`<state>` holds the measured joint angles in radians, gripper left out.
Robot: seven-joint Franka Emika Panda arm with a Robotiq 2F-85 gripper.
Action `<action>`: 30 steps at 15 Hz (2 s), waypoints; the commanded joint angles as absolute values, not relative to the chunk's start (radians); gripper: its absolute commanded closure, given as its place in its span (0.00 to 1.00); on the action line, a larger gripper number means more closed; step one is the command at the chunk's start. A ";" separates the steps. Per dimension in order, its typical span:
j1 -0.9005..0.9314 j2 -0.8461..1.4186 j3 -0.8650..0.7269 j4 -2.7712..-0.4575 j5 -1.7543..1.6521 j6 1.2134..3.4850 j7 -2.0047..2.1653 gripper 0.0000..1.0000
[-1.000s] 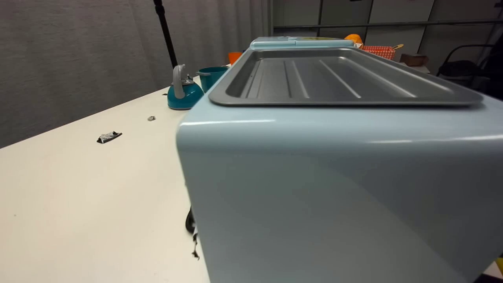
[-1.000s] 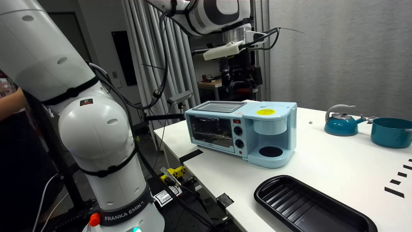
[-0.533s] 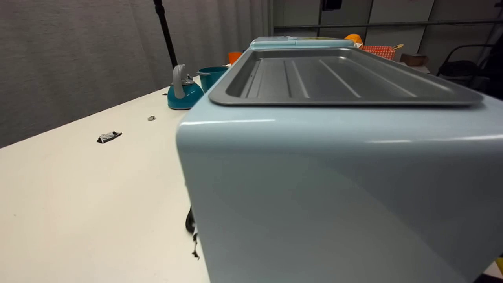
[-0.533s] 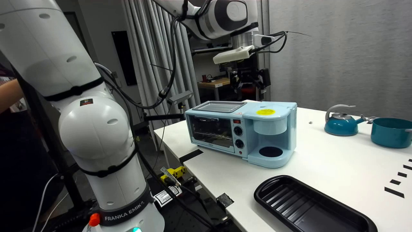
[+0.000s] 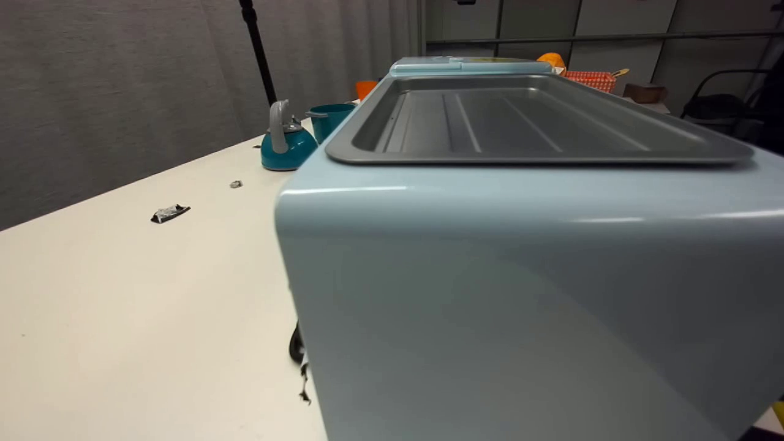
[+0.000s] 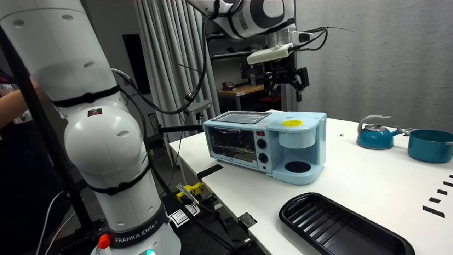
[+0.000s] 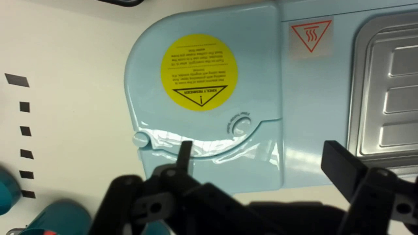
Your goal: Press the button atop the toaster oven
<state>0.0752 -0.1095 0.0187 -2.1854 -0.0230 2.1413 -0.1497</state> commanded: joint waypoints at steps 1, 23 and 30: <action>0.062 -0.060 0.019 -2.120 -0.013 2.116 -0.182 0.26; 0.062 -0.051 0.027 -2.156 0.011 2.119 -0.163 1.00; 0.066 -0.013 0.038 -2.206 0.020 2.168 -0.158 1.00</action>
<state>0.0697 -0.0314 0.0276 -2.1750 -0.0089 2.1186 -0.1492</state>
